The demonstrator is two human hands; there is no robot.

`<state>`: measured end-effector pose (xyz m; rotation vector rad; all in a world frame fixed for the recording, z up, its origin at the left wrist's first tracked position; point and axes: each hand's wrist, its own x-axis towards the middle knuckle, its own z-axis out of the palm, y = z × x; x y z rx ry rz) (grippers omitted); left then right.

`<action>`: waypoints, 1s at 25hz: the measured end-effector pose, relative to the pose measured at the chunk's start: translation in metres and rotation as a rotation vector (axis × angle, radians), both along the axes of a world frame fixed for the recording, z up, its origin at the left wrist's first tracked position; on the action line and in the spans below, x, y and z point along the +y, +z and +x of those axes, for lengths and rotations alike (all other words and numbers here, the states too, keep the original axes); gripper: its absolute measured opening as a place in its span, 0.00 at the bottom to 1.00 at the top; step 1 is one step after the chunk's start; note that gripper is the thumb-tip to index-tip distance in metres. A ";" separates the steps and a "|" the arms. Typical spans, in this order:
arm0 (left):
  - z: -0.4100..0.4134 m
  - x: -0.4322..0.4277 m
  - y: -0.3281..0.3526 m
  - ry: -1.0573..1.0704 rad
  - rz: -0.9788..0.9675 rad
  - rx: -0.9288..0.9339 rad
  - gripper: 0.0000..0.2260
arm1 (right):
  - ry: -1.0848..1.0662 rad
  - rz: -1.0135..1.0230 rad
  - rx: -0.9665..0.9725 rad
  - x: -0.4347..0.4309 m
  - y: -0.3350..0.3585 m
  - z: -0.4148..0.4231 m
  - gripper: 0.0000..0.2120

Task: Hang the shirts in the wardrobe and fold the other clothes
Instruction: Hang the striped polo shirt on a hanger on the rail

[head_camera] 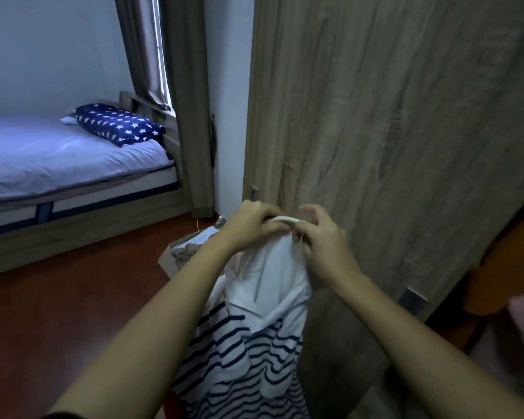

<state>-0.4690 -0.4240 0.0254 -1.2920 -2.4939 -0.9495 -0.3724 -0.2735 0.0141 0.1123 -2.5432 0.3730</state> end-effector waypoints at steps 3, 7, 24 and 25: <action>0.013 -0.016 -0.032 0.096 -0.292 -0.062 0.13 | 0.010 0.032 -0.048 0.011 0.025 0.023 0.15; 0.053 -0.030 -0.041 0.249 -0.341 -0.074 0.10 | 0.018 0.034 -0.017 0.014 0.042 0.077 0.18; 0.213 0.043 0.071 -0.053 -0.115 0.482 0.10 | -0.568 0.177 -0.038 0.095 0.139 0.313 0.10; 0.220 0.052 0.068 -0.001 -0.170 0.485 0.14 | -0.566 0.165 -0.056 0.098 0.141 0.326 0.10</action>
